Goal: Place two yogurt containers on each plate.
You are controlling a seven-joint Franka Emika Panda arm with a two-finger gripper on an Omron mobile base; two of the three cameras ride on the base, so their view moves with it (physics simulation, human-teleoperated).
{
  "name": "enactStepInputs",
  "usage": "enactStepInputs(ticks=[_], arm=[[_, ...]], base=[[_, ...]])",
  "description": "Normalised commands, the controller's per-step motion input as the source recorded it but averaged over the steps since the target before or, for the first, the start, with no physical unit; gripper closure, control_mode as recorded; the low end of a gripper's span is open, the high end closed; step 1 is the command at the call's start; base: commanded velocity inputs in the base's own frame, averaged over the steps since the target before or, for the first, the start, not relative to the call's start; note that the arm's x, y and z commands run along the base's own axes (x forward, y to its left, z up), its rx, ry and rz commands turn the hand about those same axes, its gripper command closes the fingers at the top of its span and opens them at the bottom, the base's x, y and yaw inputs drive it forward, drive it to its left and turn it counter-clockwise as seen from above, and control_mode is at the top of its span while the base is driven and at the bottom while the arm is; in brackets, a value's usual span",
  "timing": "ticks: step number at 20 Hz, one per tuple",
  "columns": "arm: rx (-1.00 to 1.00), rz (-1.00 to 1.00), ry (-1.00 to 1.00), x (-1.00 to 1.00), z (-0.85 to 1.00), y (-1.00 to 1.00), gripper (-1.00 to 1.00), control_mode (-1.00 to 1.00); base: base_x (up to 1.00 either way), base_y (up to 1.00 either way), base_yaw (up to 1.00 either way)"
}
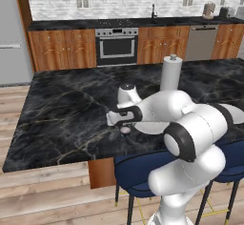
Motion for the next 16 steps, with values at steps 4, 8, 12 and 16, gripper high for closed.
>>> enactStepInputs(ticks=[4, 8, 12, 16], arm=[[0.00, 0.00, 0.00, 0.01, -0.23, 0.00, -1.00, -1.00], [0.00, 0.00, 0.01, 0.00, -0.16, -0.03, -1.00, -1.00], [0.00, 0.00, 0.02, 0.00, -0.14, -0.06, -1.00, -1.00], [0.00, 0.00, 0.00, 0.00, -0.14, -0.08, -1.00, -1.00]], base=[[0.00, 0.00, 0.00], [0.00, 0.00, 0.00], [0.00, 0.00, 0.00], [0.00, 0.00, 0.00]])
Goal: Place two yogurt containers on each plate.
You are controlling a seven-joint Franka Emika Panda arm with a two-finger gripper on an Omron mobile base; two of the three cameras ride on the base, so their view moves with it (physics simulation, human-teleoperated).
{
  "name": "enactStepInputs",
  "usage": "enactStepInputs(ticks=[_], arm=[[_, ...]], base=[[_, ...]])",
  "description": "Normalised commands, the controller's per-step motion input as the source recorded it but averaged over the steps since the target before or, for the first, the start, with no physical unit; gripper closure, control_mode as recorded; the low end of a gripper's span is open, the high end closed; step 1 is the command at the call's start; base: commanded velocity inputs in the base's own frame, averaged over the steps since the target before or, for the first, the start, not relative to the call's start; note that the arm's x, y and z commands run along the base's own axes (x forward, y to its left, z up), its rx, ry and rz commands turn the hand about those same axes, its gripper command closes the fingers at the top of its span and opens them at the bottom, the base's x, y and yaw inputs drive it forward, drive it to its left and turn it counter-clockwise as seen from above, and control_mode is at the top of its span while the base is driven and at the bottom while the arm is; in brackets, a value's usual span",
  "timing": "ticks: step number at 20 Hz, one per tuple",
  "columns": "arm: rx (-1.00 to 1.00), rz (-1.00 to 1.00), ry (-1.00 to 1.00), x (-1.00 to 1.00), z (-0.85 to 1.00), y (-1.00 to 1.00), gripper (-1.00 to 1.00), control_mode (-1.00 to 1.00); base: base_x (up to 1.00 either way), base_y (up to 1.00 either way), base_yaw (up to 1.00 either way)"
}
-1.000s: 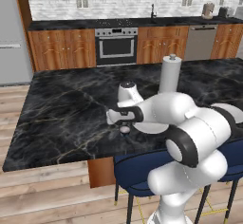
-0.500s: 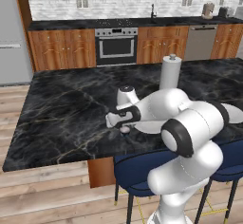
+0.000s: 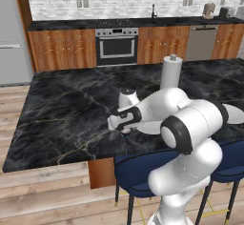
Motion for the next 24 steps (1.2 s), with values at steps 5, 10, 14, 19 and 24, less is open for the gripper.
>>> enactStepInputs(ticks=[5, 10, 14, 19, 24], arm=[[0.00, 0.00, 0.01, 0.00, -0.14, 0.00, -1.00, -1.00], [0.00, 0.00, 0.00, 0.02, -0.13, 0.00, -1.00, -1.00], [0.00, 0.00, 0.00, 0.01, -0.11, 0.00, -1.00, -1.00], [0.00, 0.00, 0.00, 0.07, -0.10, 0.00, -1.00, -1.00], [0.00, 0.00, 0.00, 0.14, -0.11, 0.00, 1.00, -1.00]], base=[[0.00, 0.00, 0.00], [0.00, 0.00, 0.00], [0.00, 0.00, 0.00], [0.00, 0.00, 0.00], [0.00, 0.00, 0.00]])
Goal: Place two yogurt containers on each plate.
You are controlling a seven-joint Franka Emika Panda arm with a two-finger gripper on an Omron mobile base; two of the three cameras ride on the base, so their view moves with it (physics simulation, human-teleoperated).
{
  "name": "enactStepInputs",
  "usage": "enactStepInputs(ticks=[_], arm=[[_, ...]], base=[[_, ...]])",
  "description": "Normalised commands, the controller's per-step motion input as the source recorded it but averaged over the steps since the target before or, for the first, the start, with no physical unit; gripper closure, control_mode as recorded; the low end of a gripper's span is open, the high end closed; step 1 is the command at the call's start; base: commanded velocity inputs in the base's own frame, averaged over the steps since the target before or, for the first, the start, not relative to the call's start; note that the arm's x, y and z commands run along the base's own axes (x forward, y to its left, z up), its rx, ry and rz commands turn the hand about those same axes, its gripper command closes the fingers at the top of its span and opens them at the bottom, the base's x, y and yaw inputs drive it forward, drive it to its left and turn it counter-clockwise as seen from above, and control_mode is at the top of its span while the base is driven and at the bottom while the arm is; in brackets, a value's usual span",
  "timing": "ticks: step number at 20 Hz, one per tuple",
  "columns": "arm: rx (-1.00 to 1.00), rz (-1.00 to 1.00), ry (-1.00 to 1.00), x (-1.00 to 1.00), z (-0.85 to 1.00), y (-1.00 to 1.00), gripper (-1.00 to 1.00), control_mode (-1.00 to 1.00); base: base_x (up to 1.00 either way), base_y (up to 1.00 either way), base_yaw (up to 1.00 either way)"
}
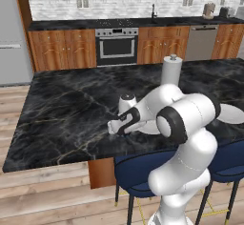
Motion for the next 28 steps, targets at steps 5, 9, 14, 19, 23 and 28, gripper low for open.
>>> enactStepInputs(ticks=[5, 9, 14, 19, 23, 28], arm=[[0.00, 0.00, 0.00, 0.17, -0.07, 0.00, 1.00, -1.00], [-0.03, -0.01, -0.03, -0.09, 0.06, 0.12, 1.00, -1.00], [-0.11, -0.14, -0.02, -0.45, 0.94, 0.05, 1.00, -1.00], [-0.01, -0.12, 0.00, -0.19, 0.86, -0.55, 1.00, -1.00], [0.00, -0.09, -0.04, 0.00, 0.42, -0.85, 1.00, -1.00], [0.02, -0.05, 0.00, 0.00, 0.01, -0.61, 1.00, -1.00]], base=[[0.00, 0.00, 0.00], [0.00, 0.00, 0.00], [0.00, 0.00, 0.00], [0.00, 0.00, 0.00], [0.00, 0.00, 0.00], [0.00, 0.00, 0.00]])
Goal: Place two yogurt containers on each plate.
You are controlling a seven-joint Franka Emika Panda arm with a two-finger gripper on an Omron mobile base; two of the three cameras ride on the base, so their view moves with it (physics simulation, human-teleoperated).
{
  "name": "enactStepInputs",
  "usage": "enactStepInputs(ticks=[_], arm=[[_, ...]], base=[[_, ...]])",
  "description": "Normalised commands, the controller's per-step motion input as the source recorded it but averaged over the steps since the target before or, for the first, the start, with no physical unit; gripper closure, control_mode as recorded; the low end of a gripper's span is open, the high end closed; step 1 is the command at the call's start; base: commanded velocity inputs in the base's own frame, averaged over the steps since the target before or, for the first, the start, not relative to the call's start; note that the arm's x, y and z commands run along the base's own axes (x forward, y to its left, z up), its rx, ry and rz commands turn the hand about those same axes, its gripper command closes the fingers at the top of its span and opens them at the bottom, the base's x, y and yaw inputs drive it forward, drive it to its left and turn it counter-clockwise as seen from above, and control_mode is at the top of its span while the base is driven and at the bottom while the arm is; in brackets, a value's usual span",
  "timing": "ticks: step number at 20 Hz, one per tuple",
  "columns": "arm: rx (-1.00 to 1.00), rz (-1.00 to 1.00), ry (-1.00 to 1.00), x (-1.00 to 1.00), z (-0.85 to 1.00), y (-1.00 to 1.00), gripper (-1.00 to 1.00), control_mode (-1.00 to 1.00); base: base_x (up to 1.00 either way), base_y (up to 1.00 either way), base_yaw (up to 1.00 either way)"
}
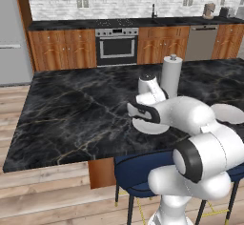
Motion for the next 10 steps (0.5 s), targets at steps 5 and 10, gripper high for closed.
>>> enactStepInputs(ticks=[5, 10], arm=[[0.03, 0.00, 0.00, 0.19, -0.22, -0.31, 1.00, -1.00], [0.04, 0.01, 0.00, 0.30, -0.40, -0.16, 1.00, -1.00]], base=[[0.00, 0.00, 0.00], [0.00, 0.00, 0.00]])
